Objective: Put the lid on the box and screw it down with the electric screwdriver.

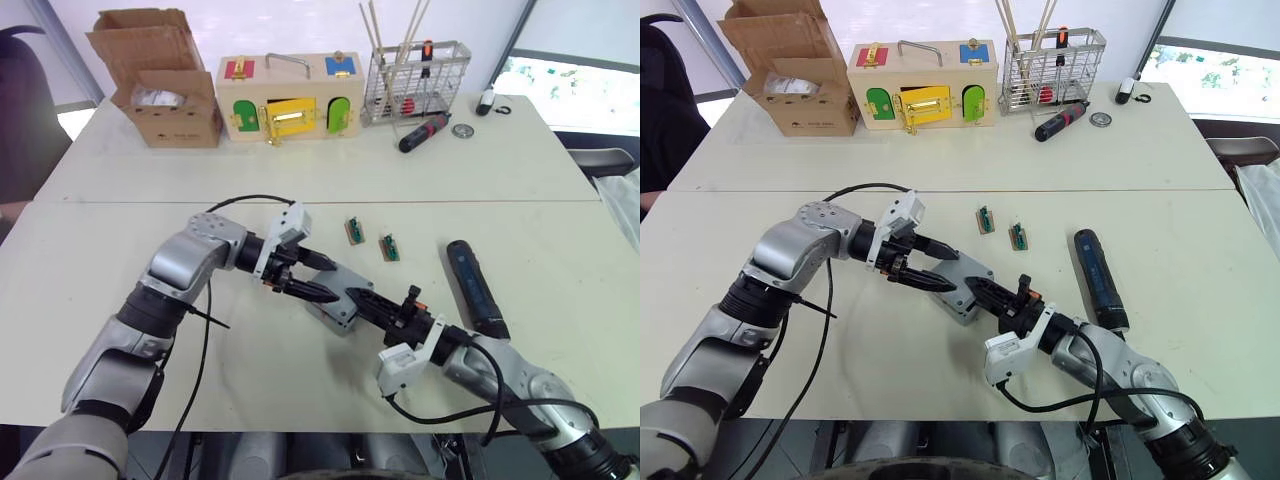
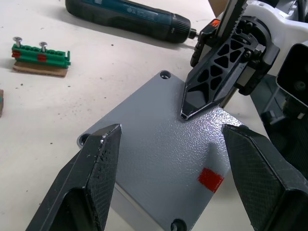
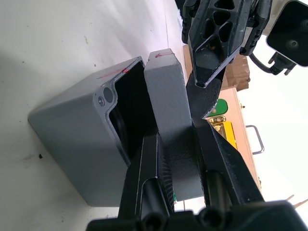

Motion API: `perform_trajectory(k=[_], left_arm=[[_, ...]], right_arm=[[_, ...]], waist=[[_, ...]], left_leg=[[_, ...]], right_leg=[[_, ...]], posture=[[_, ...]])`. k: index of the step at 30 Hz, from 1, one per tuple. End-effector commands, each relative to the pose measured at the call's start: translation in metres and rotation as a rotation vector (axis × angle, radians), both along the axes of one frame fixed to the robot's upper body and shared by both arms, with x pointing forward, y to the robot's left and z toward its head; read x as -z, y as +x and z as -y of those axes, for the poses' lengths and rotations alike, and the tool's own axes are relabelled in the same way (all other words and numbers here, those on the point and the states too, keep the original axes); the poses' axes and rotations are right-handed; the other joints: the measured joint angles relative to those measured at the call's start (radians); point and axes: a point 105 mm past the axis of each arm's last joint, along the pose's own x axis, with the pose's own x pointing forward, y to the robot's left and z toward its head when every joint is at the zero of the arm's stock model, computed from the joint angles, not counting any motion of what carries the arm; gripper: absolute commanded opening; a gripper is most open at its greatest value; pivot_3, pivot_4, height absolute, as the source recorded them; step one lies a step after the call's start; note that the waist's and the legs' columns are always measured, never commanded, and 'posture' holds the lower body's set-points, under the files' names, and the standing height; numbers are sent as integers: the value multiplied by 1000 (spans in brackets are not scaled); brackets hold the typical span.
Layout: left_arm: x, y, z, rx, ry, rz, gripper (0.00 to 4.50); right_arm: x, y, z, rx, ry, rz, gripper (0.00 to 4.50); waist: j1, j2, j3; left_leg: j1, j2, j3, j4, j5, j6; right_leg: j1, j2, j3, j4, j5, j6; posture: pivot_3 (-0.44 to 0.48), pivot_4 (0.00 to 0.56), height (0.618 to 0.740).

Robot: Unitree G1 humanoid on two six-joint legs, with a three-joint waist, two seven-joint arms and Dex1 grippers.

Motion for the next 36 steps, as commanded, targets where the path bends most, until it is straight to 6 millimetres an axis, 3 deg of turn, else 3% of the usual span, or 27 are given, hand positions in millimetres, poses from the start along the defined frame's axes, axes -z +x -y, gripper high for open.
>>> perform_trajectory(k=[1, 5, 7, 18, 27, 36], left_arm=[[18, -5, 0, 23, 77, 8, 3432], [29, -4, -1, 18, 107, 31, 3432], [32, -4, 0, 17, 107, 28, 3432], [46, -6, 0, 14, 124, 20, 3432], [57, -8, -3, 19, 144, 26, 3432], [61, -11, -7, 23, 158, 22, 3432]], right_arm=[[-5, -5, -4, -17, 17, 19, 2087], [-8, -4, -1, 1, 15, 42, 3565], [-10, -4, 1, 9, 14, 52, 3565], [-19, -12, 12, 21, 17, 79, 3565], [-18, -25, 5, -19, 34, 50, 3565], [-19, -36, 36, 44, -14, 61, 3565]], waist=[[-1, -1, -1], [1, -1, -2], [2, -1, -2], [3, -1, -3], [4, -1, -11], [2, -1, -12]], left_leg=[[0, 0, 0, 0, 0, 0], [12, 0, 0, -3, -1, 1], [16, 0, 0, -3, -5, 10], [16, 0, 0, -2, -5, 10], [16, 0, 0, -2, -6, 10], [19, 0, 0, -2, -6, 11]], right_leg=[[0, 0, 0, 0, 0, 0], [12, 0, 0, -2, 0, 0], [17, 0, 0, -3, 0, 0], [17, 0, 0, -3, -1, 0], [18, 0, 0, -3, -1, 0], [21, 0, 0, -3, -1, 0]], posture=[[0, 150, 740], [0, 150, 740], [0, 150, 740], [0, 150, 740], [0, 150, 740], [0, 150, 740]])
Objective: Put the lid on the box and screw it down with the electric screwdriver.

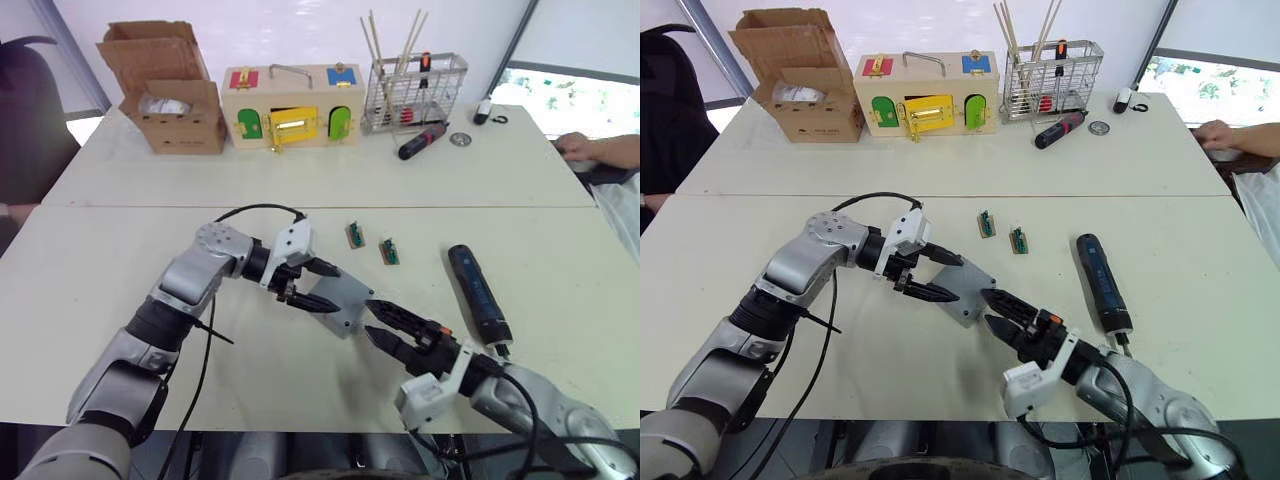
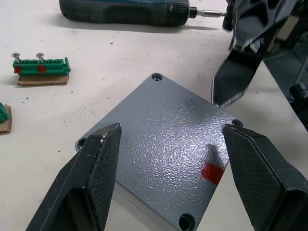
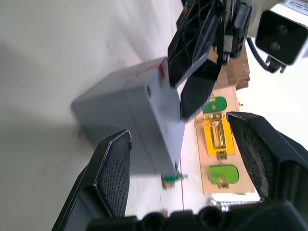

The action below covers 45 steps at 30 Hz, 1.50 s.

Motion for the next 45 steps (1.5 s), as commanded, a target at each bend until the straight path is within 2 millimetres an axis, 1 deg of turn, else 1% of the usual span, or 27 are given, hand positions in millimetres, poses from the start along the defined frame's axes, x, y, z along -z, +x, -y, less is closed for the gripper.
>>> perform_trajectory(k=[1, 2, 3, 6, 10, 12, 14, 15, 17, 18, 19, 20, 24, 25, 26, 27, 29, 30, 31, 32, 33, 34, 35, 36, 39, 42, 45], left_arm=[[40, -10, -9, -17, 122, -117, 3432], [40, -10, -9, -17, 121, -118, 3432], [41, -10, -8, -17, 120, -119, 3432], [37, -8, -4, -19, 81, -99, 3432], [14, -5, -2, -17, -17, -113, 3432], [6, -2, -3, -30, -44, -106, 3432], [-4, -5, -4, -14, -75, -123, 3432], [-8, -8, -5, -3, -85, -133, 3432], [-20, -12, -7, 13, -112, -155, 3432], [-28, -13, -10, 14, -127, -162, 3432], [-37, -11, -14, 4, -145, -160, 3432], [-45, -9, -18, -12, -159, -160, 3432], [-71, 5, -35, -115, -237, -168, 3432], [-78, 9, -40, -155, -265, -171, 3432], [-82, 15, -46, -202, -286, -173, 3432], [-84, 18, -49, -232, -298, -174, 3432], [-78, 27, -57, -311, -289, -159, 3432], [-72, 30, -62, -348, -280, -156, 2861], [-65, 33, -66, -376, -267, -152, 2534], [-59, 35, -68, -399, -253, -148, 2080], [-52, 36, -70, -416, -237, -145, 1587], [-43, 37, -71, -429, -209, -131, 1035], [-32, 37, -70, -442, -175, -121, 530], [-24, 37, -70, -446, -150, -115, 51], [-3, 39, -65, -467, -106, -102, 51], [8, 37, -55, -459, -110, -129, 51], [12, 31, -44, -430, -131, -162, 51]], right_arm=[[-19, -3, 6, 2, 37, 64, 3565], [-20, -4, 7, 6, 43, 64, 3565], [-21, -3, 7, 7, 50, 64, 3565], [-24, -2, 3, 15, 106, 49, 3565], [-31, 2, -1, 46, 202, 15, 3565], [-32, 4, -1, 62, 228, -2, 2939], [-34, 3, -6, 49, 243, -11, 2576], [-35, 3, -8, 42, 246, -13, 2252], [-36, 4, -6, 54, 263, -22, 1514], [-38, 7, -3, 71, 273, -21, 964], [-40, 10, 1, 94, 303, -38, 554], [-43, 13, 4, 113, 334, -54, 29], [-54, 20, 9, 169, 518, -156, 29], [-52, 22, 8, 187, 599, -252, 29], [-52, 23, 7, 205, 700, -352, 29], [-51, 24, 6, 213, 762, -423, 29], [-48, 25, 4, 241, 886, -588, 29], [-46, 25, 3, 250, 941, -668, 0], [-44, 25, 3, 262, 990, -755, 0], [-41, 24, 1, 268, 1026, -835, 0], [-39, 23, 1, 276, 1044, -888, 0], [-33, 21, 1, 301, 1049, -963, 0], [-25, 17, -1, 325, 1036, -1047, 0], [-20, 14, -2, 336, 1016, -1094, 0], [-9, 2, -6, 361, 970, -1234, 0], [-2, -2, -6, 396, 936, -1282, 0], [4, 1, -6, 438, 920, -1286, 0]], waist=[[-2, 0, 0], [-3, 0, 0], [-3, 0, 0], [-3, 0, 0], [0, 0, 0], [-2, 0, 0], [-3, 0, 1], [-4, 0, 1], [-4, 1, 1], [-4, 1, 2], [-4, 1, 2], [-4, 1, 3], [-2, 1, 4], [-2, 1, 4], [-2, 1, 4], [-3, 1, 4], [-4, 2, 4], [-4, 2, 4], [-4, 2, 4], [-4, 2, 5], [-3, 3, 5], [-2, 3, 5], [-1, 3, 5], [1, 3, 5], [5, 3, 5], [1, 3, 5], [-2, 2, 6]], left_leg=[[2, 0, 0, 0, 0, 1], [6, 0, 0, -1, -1, 2], [14, 0, 0, -3, -2, 4], [19, 0, 0, -4, -4, 7], [19, 0, 0, -3, -4, 7], [18, 0, 0, -3, -4, 7], [17, 0, 0, -3, -4, 7], [15, 0, 0, -3, -4, 7], [13, 0, -1, -3, -4, 7], [12, 0, 0, -3, -4, 7], [12, 0, -1, -3, -4, 7], [11, 0, 0, -3, -4, 7], [11, 0, -1, -3, -4, 7], [11, 0, -1, -3, -4, 7], [11, 0, -1, -3, -4, 7], [11, 0, -1, -3, -4, 7], [12, 0, -2, -4, -4, 7], [11, 0, -2, -4, -4, 7], [11, 0, -2, -4, -4, 7], [11, 0, -2, -4, -4, 7], [11, 0, -2, -4, -4, 7], [11, 0, -2, -4, -4, 7], [11, 0, -2, -5, -4, 7], [11, 0, -2, -5, -4, 7], [10, 0, -2, -5, -4, 7], [10, 0, -2, -6, -4, 7], [10, 0, -2, -8, -4, 7]], right_leg=[[2, 0, 0, 0, 0, 0], [6, 0, 0, -1, -1, 0], [13, 0, 0, -4, -2, 0], [20, 0, 0, -4, -5, 0], [20, -1, 0, -4, -5, 0], [19, -1, 0, -4, -5, 0], [18, -1, 0, -4, -5, 0], [16, -1, 0, -4, -5, 0], [12, -1, 1, -3, -5, 0], [12, -1, 1, -3, -5, 0], [11, -1, 1, -3, -5, 0], [11, -1, 1, -3, -5, 0], [11, -2, 0, -3, -5, 0], [11, -2, 0, -3, -5, 0], [11, -2, 0, -3, -5, 0], [11, -2, 0, -3, -5, 0], [11, -2, 1, -3, -5, 0], [11, -2, 0, -3, -5, 0], [11, -3, 0, -3, -5, 0], [10, -3, 1, -3, -5, 0], [10, -3, 1, -4, -5, 0], [10, -3, 1, -4, -5, 0], [10, -3, 0, -4, -5, 0], [10, -4, 0, -4, -5, 0], [10, -4, 0, -5, -5, 0], [9, -4, 0, -7, -5, 1], [9, -4, 0, -7, -5, 1]], posture=[[0, 150, 740], [0, 150, 740], [0, 150, 740], [0, 150, 740], [0, 150, 740], [0, 150, 740], [0, 150, 740], [0, 150, 740], [0, 150, 740], [0, 150, 740], [0, 150, 740], [0, 150, 740], [0, 150, 740], [0, 150, 740], [0, 150, 740], [0, 150, 740], [0, 150, 740], [0, 150, 740], [0, 150, 740], [0, 150, 740], [0, 150, 740], [0, 150, 740], [0, 150, 740], [0, 150, 740], [0, 150, 740], [0, 150, 740], [0, 150, 740]])
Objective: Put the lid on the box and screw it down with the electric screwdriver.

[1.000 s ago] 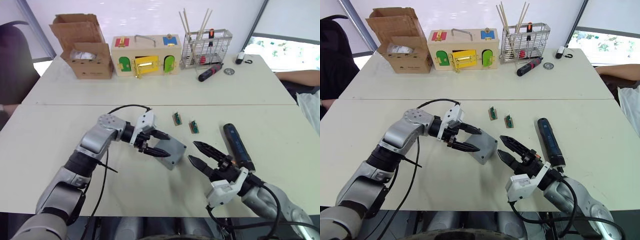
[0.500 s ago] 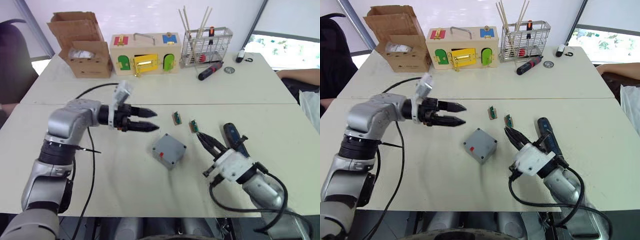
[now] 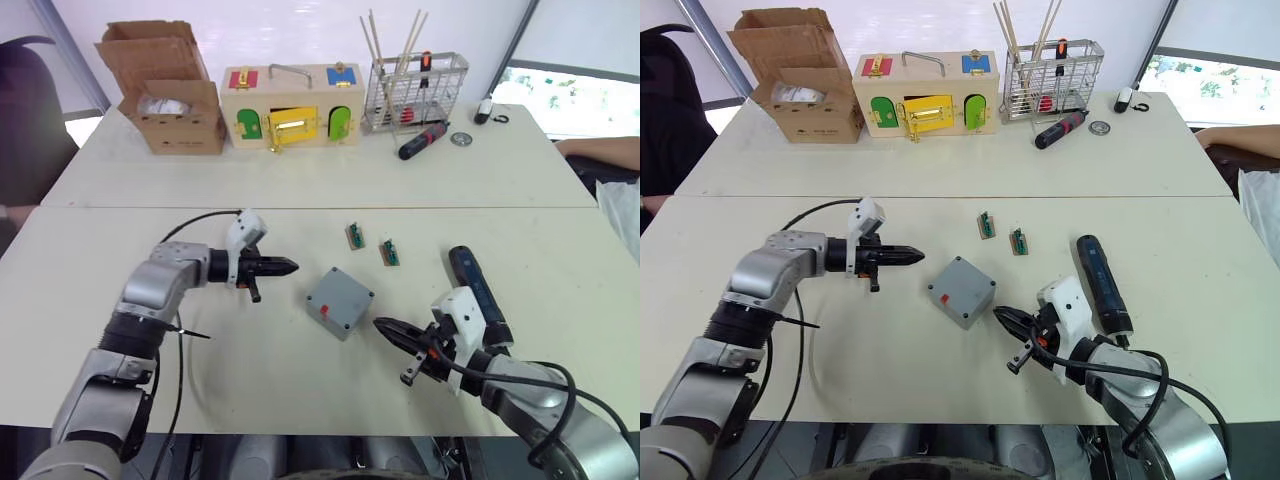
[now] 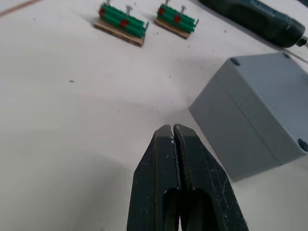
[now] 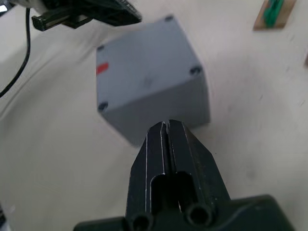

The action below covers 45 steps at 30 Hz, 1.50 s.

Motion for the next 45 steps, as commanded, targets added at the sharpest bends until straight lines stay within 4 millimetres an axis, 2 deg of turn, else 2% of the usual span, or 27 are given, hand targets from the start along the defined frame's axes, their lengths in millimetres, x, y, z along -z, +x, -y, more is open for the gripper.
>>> perform_trajectory(k=[1, 6, 10, 15, 29, 35, 42, 45], left_arm=[[-5, -5, 9, 31, -21, 19, 51], [6, -20, 15, 84, 9, 2, 51], [25, -29, 15, 111, 82, -7, 51], [23, -40, 19, 134, 50, -38, 51], [28, -70, 25, 221, 56, -88, 51], [33, -67, 23, 195, 69, -88, 51], [34, -59, 13, 163, 83, -82, 51], [41, -50, -11, 97, 141, -52, 51]], right_arm=[[-4, 2, -6, -11, -7, 23, 0], [2, 7, -10, 0, -2, 2, 0], [6, 10, -17, -38, -1, 18, 0], [9, 13, -22, -65, 9, 10, 0], [14, 32, -17, -108, -21, 36, 0], [17, 34, -15, -102, -30, 41, 0], [20, 26, -18, -105, -23, 29, 0], [12, 24, -4, -49, 2, 18, 0]], waist=[[-1, 0, 0], [-3, 0, 0], [-2, 0, 0], [0, 0, 0], [0, 0, 0], [0, 1, 0], [-1, 1, 0], [-1, 1, 0]], left_leg=[[0, 0, 0, -1, 0, 0], [1, 0, 0, -7, 1, -1], [0, 0, 0, -8, 1, -1], [0, 0, 0, -8, 1, -1], [0, 0, 0, -9, 1, -1], [0, 0, 0, -9, 1, -1], [0, 0, 0, -9, 1, -1], [1, 0, 0, -9, 1, -1]], right_leg=[[0, 0, 0, 0, 0, 0], [-2, 0, 0, -3, 0, 0], [-2, 0, 0, -6, 0, 0], [0, 0, 0, -8, 0, 0], [0, -1, 0, -9, 0, 0], [0, -1, 0, -10, 0, 0], [0, -1, 0, -10, 0, 0], [0, -1, 0, -10, 0, 0]], posture=[[0, 150, 740], [0, 150, 740], [0, 150, 740], [0, 150, 740], [0, 150, 740], [0, 150, 740], [0, 150, 740], [0, 150, 740]])
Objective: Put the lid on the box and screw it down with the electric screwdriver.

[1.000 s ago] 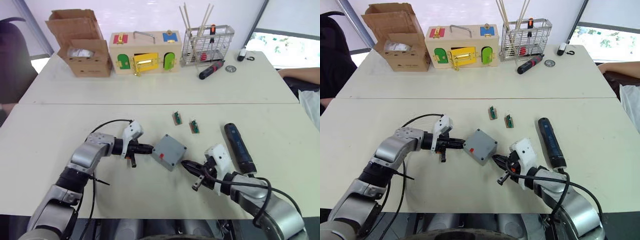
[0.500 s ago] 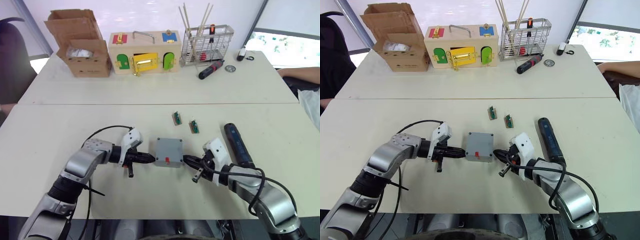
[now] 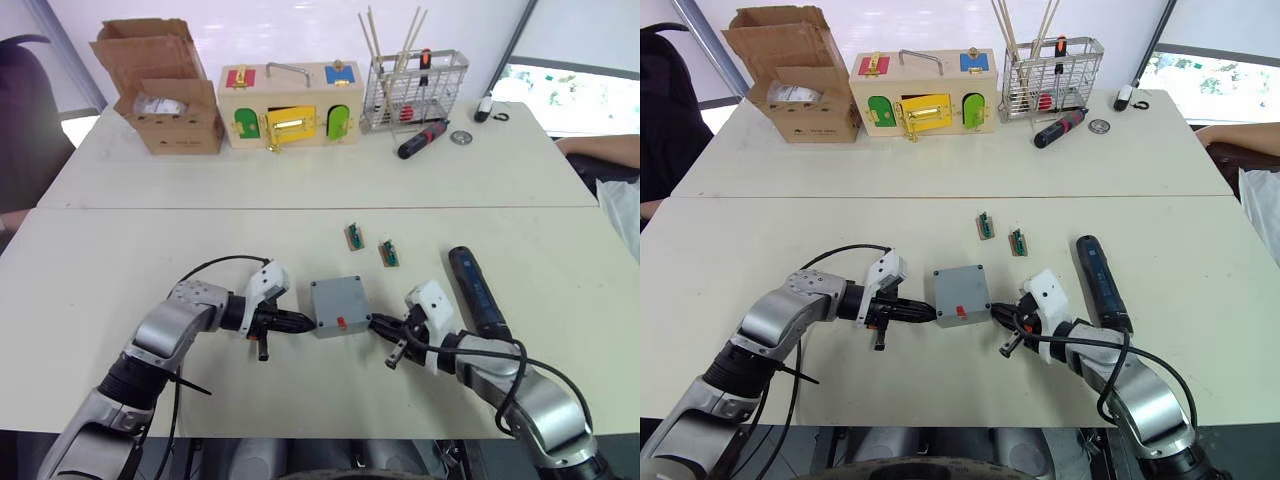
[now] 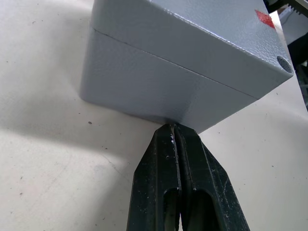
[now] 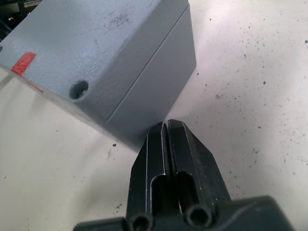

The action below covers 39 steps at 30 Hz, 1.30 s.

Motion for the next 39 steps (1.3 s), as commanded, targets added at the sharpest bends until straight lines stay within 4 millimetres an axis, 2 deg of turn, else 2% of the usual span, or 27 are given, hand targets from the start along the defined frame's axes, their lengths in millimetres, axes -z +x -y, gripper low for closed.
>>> perform_trajectory(k=[1, 5, 9, 12, 13, 14, 15, 19, 23, 26, 33, 39], left_arm=[[3, 14, -33, -99, 60, 38, 51], [-12, 27, -52, -172, 30, 61, 51], [-48, 58, -56, -245, -49, 175, 51], [-63, 74, -55, -266, -65, 212, 51], [-66, 77, -53, -263, -65, 227, 0], [-70, 78, -50, -245, -73, 228, 0], [-74, 76, -45, -216, -80, 231, 0], [-90, 62, -34, -122, -103, 240, 0], [-114, 37, -28, -69, -115, 275, 0], [-121, 18, -23, -34, -106, 280, 0], [-113, -17, -16, 18, -41, 288, 0], [-113, -17, 2, -60, -103, 345, 0]], right_arm=[[-22, -6, 7, 18, 51, 35, 0], [-36, -10, 20, 49, 81, 40, 0], [-59, -12, 14, 45, 181, 78, 0], [-65, -11, 14, 47, 171, 105, 0], [-67, -9, 15, 60, 168, 115, 523], [-69, -8, 16, 65, 168, 125, 763], [-71, -7, 18, 73, 167, 132, 1210], [-80, -5, 23, 100, 160, 156, 3300], [-88, 1, 31, 167, 150, 177, 4233], [-88, 11, 35, 213, 143, 173, 4233], [-81, 44, 42, 312, 118, 142, 4233], [-65, 70, 50, 359, 53, 151, 4233]], waist=[[0, 0, 0], [-4, 0, 0], [4, 0, 1], [9, 0, 1], [7, 0, 1], [4, 0, 1], [1, 0, 1], [-4, 0, 1], [-5, 0, 1], [-4, 0, 1], [-2, 0, 2], [0, 0, 2]], left_leg=[[0, 0, 0, 0, 0, 0], [0, 0, 0, 0, 0, 0], [0, 1, 0, 0, 0, 0], [-1, 0, -1, 0, 0, 0], [-1, -1, 0, 0, 0, 0], [-2, -1, 0, 0, 0, 0], [-2, -1, 0, 0, 0, 0], [-7, -1, 0, 0, 0, 0], [-16, 0, 0, 1, 2, -4], [-16, 0, 0, 1, 2, -4], [-16, 0, 0, 1, 3, -5], [-16, -1, 1, 1, 3, -5]], right_leg=[[0, 0, 0, 0, 0, 0], [0, 0, 0, 0, 0, 0], [0, 0, -1, 0, 0, -1], [0, -1, -2, -1, 0, 0], [0, -1, -2, -2, 0, 0], [0, -1, -1, -2, 0, 0], [0, -2, -1, -2, 0, 0], [-6, -1, -1, -1, 0, 0], [-17, -1, 0, 4, 1, 0], [-18, -1, 0, 4, 1, 0], [-17, -1, 0, 4, 1, 0], [-16, -1, 0, 4, 1, 0]], posture=[[0, 150, 740], [0, 150, 740], [0, 150, 740], [0, 150, 740], [0, 150, 740], [0, 150, 740], [0, 150, 740], [0, 150, 740], [0, 150, 740], [0, 150, 740], [0, 150, 740], [0, 150, 740]])
